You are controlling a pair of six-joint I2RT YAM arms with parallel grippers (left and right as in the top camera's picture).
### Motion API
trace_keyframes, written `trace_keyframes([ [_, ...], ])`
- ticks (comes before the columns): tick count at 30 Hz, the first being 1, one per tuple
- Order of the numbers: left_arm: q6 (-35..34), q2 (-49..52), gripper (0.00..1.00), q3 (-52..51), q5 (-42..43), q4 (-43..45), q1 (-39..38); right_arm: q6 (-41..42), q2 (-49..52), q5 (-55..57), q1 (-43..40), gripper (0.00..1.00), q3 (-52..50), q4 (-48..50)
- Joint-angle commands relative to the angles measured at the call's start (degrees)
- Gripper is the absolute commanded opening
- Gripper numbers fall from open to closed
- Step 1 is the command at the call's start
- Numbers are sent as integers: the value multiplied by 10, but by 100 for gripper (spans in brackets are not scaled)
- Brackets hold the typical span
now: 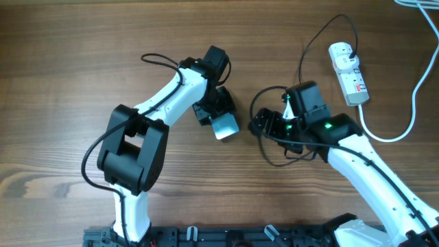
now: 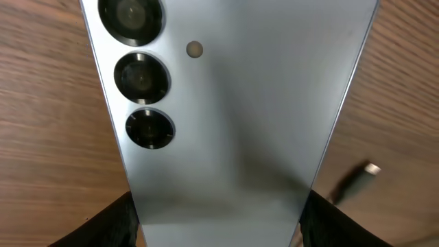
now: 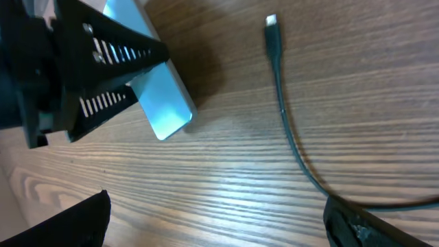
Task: Plug charger to phone and switch on socket
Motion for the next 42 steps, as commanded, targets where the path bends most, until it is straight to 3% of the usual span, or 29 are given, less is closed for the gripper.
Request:
trace_keyframes([
  [1, -1, -24, 63, -2, 72, 4, 16, 40, 5, 54, 27, 100, 13, 6],
  [9, 2, -25, 63, -2, 171, 8, 46, 52, 5, 82, 46, 100, 13, 19],
  [22, 1, -25, 64, -2, 327, 46, 66, 4, 11, 48, 83, 96, 13, 72],
  [32, -14, -25, 64, -2, 389, 66, 66, 36, 11, 167, 124, 92, 13, 83],
  [40, -34, -25, 64, -2, 445, 86, 66, 62, 11, 213, 124, 83, 13, 81],
  [42, -36, -25, 64, -2, 453, 92, 66, 68, 11, 213, 124, 76, 13, 89],
])
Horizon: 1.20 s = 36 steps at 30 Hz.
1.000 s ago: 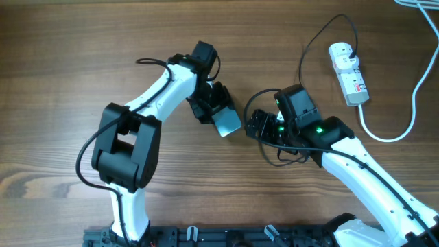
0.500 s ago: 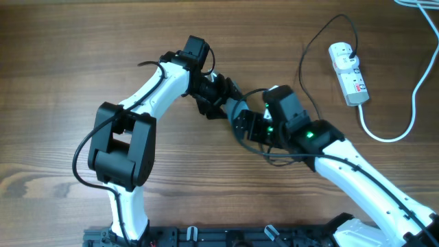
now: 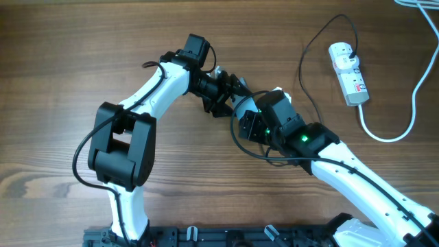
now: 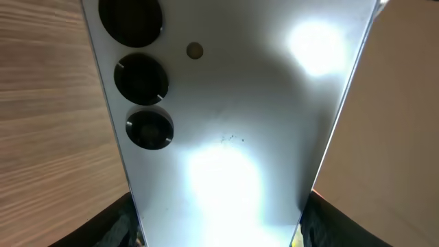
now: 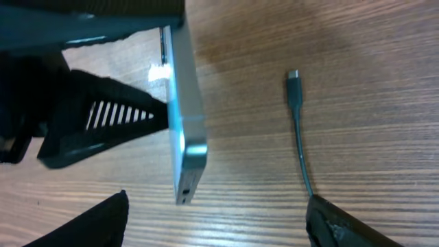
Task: Plug charger to phone and switch on socket
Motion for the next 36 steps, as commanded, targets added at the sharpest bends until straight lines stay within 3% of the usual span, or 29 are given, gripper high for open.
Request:
trace_keyframes([
  [1, -23, -24, 64, -2, 52, 8, 3, 20, 6, 27, 2, 74, 12, 13],
  [3, -28, -24, 64, -2, 63, 9, 3, 19, 6, 29, 2, 70, 12, 21],
  [10, -37, -24, 64, -2, 83, 12, 3, 21, 6, 46, 2, 68, 12, 41],
  [20, -40, -24, 64, -2, 105, 12, 3, 21, 6, 59, 2, 48, 12, 71],
  [24, -42, -24, 64, -2, 113, 12, 3, 21, 6, 59, 2, 45, 12, 73],
  [34, -44, -24, 64, -2, 132, 12, 3, 21, 6, 61, 2, 45, 12, 82],
  [35, -44, -24, 64, -2, 132, 12, 3, 21, 6, 61, 2, 48, 12, 84],
  [36, -44, -24, 64, -2, 132, 12, 3, 18, 6, 61, 2, 57, 12, 87],
])
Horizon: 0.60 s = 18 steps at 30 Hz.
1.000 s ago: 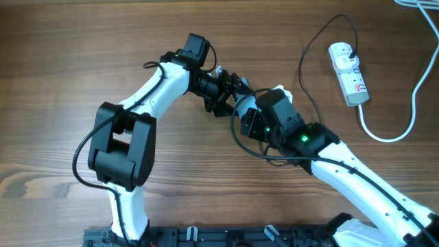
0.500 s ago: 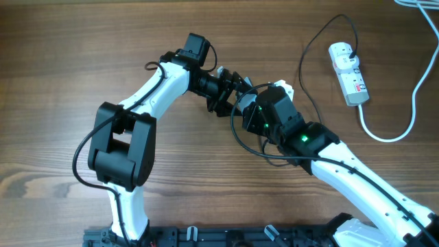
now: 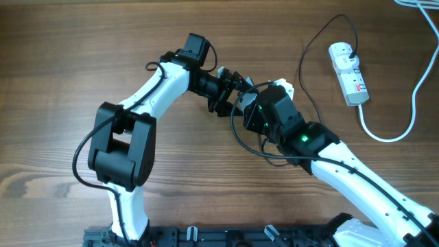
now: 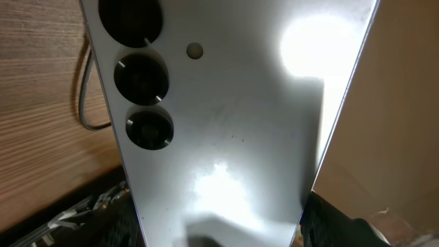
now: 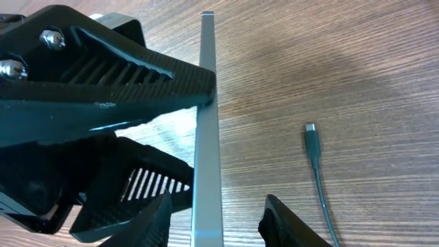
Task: Plug charger to phone and switch on socket
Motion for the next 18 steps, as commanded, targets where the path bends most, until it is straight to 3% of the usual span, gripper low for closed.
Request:
trace_keyframes([
  [1, -3, -24, 64, -2, 33, 2, 3, -5, 6, 15, 2, 64, 12, 10],
  [2, -3, -24, 64, -2, 33, 2, 3, -5, 5, 15, 2, 70, 12, 13],
  [3, -3, -24, 64, -2, 33, 3, 3, -5, 3, 15, 2, 82, 13, 14],
  [4, -3, -24, 64, -2, 33, 5, 3, -5, 0, 15, 2, 86, 13, 13],
  [13, -33, -24, 63, -2, 33, 41, 19, -5, -86, 6, 2, 98, 14, 0],
  [18, -42, -24, 61, -2, 40, 42, 50, -5, -183, 4, -3, 98, 14, -29],
])
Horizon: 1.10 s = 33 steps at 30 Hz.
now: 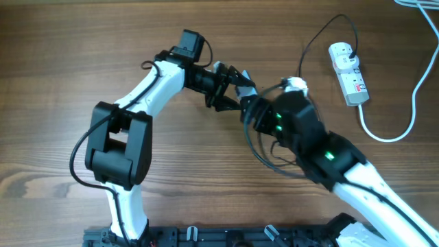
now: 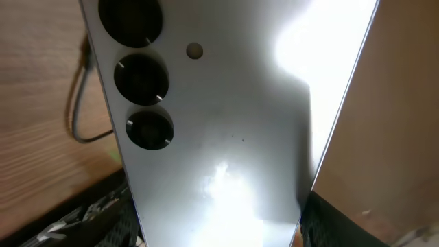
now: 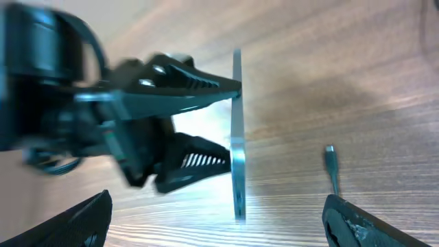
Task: Plug charger to phone and switch on socket
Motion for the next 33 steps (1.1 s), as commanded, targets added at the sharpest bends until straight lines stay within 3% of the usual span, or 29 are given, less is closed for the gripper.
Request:
trace_keyframes([
  [1, -16, -24, 62, -2, 43, 4, 29, -2, -69, 0, -4, 99, 14, -19],
  [6, -27, -24, 61, -2, 94, 3, 45, 8, -147, 33, -17, 99, 14, -59],
  [15, -54, -24, 62, -2, 163, 4, 61, 117, -257, 175, -56, 97, 14, -175],
  [23, -54, -24, 62, -2, 243, 21, 67, 120, -266, 184, -66, 98, 14, -217],
  [33, -62, -24, 63, -2, 243, 21, 67, 121, -265, 171, -66, 97, 14, -221],
])
